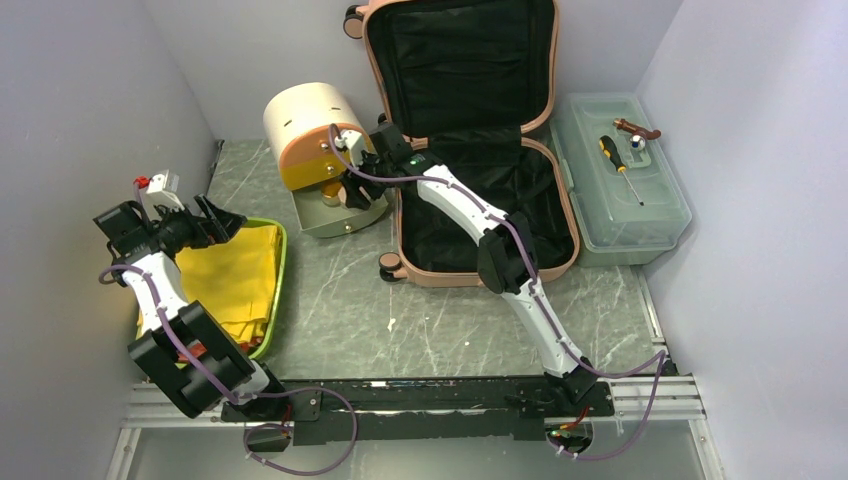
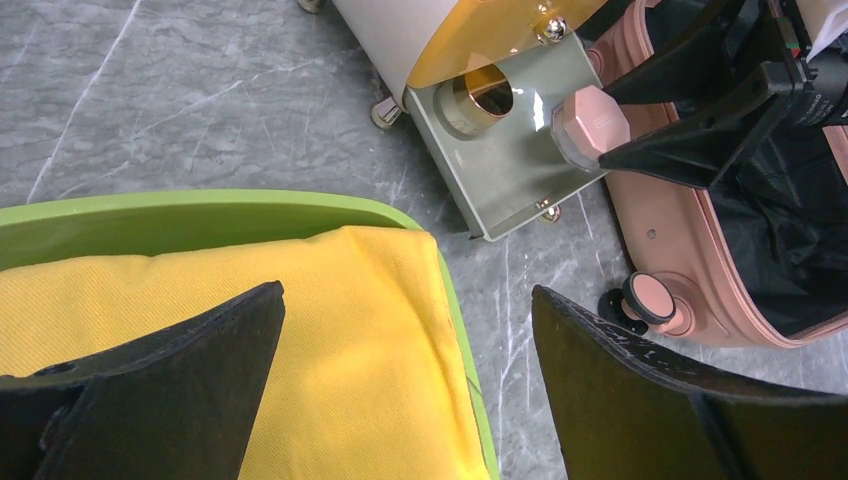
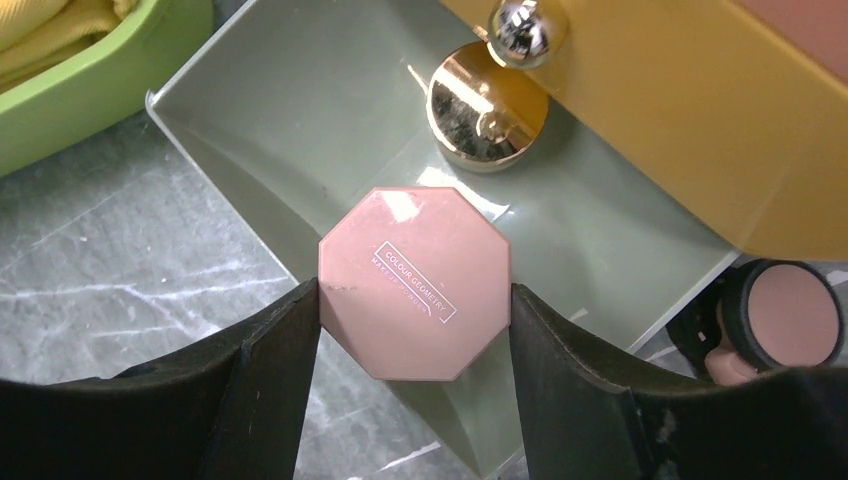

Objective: Open, take out, and arrange the luggage
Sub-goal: Place the makeup in the drawer.

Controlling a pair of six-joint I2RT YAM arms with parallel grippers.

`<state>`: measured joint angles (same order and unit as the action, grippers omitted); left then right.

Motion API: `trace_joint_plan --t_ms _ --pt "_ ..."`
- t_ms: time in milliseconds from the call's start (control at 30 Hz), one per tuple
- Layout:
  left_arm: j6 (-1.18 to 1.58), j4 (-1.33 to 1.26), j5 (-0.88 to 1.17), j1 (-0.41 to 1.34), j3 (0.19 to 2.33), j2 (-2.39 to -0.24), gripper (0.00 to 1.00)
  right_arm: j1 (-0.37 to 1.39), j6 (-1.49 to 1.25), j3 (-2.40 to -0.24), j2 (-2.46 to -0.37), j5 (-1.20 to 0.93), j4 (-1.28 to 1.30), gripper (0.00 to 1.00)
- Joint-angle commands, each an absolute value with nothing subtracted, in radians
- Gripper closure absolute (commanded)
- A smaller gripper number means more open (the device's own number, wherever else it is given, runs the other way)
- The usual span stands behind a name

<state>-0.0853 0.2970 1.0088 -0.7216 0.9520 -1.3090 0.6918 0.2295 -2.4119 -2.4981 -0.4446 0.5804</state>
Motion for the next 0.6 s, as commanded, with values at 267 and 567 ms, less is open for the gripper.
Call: trace_joint_plan --t_ms 267,567 --pt "-0.090 0.276 1.039 -0.726 0.950 -1.319 0.01 0.700 0.189 -2.471 -2.514 -0.469 0.462 0.59" --pt "-0.087 0.272 1.046 -0.727 0.946 -1.326 0.01 0.710 0.190 -2.451 -2.537 -0.451 0.404 0.57"
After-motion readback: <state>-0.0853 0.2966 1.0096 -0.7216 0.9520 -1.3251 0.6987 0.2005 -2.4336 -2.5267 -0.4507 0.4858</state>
